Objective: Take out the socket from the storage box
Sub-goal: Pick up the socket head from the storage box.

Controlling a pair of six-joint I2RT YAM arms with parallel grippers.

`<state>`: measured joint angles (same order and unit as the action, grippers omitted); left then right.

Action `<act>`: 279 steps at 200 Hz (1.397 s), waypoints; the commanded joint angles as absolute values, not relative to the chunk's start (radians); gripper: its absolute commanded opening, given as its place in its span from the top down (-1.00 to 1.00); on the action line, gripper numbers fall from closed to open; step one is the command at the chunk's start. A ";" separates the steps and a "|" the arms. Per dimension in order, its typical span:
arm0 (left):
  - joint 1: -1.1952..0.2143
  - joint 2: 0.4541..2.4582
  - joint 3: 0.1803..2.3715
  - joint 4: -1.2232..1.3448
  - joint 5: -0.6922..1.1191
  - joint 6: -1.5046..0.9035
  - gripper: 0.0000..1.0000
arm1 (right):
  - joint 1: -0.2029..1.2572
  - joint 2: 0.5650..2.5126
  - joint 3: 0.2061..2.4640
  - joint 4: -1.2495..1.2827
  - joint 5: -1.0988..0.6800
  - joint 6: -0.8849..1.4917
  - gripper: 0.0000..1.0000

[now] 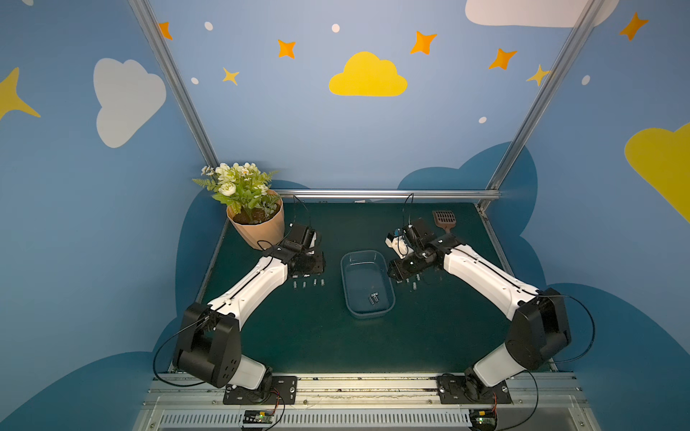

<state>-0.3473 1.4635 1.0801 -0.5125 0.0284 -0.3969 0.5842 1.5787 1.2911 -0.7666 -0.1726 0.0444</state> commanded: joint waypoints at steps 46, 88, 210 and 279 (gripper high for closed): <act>-0.342 1.379 1.035 -0.449 -0.003 -0.398 0.01 | 0.676 1.519 1.304 -0.829 -0.151 0.019 -0.02; -0.335 1.396 1.072 -0.450 -0.034 -0.395 -0.03 | 0.749 1.506 1.290 -0.824 -0.154 0.030 -0.03; -0.139 1.744 1.320 -0.180 0.011 -0.332 -0.11 | 0.827 1.765 1.387 -0.877 -0.154 0.069 -0.03; -0.132 1.906 1.501 -0.260 0.159 -0.380 -0.12 | 0.829 1.871 1.551 -1.099 -0.049 0.184 0.00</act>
<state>-0.1322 1.8965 1.4612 -0.2352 0.0990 -0.3660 0.8322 1.8080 1.4784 -0.9756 -0.0952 0.1417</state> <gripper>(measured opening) 0.559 0.503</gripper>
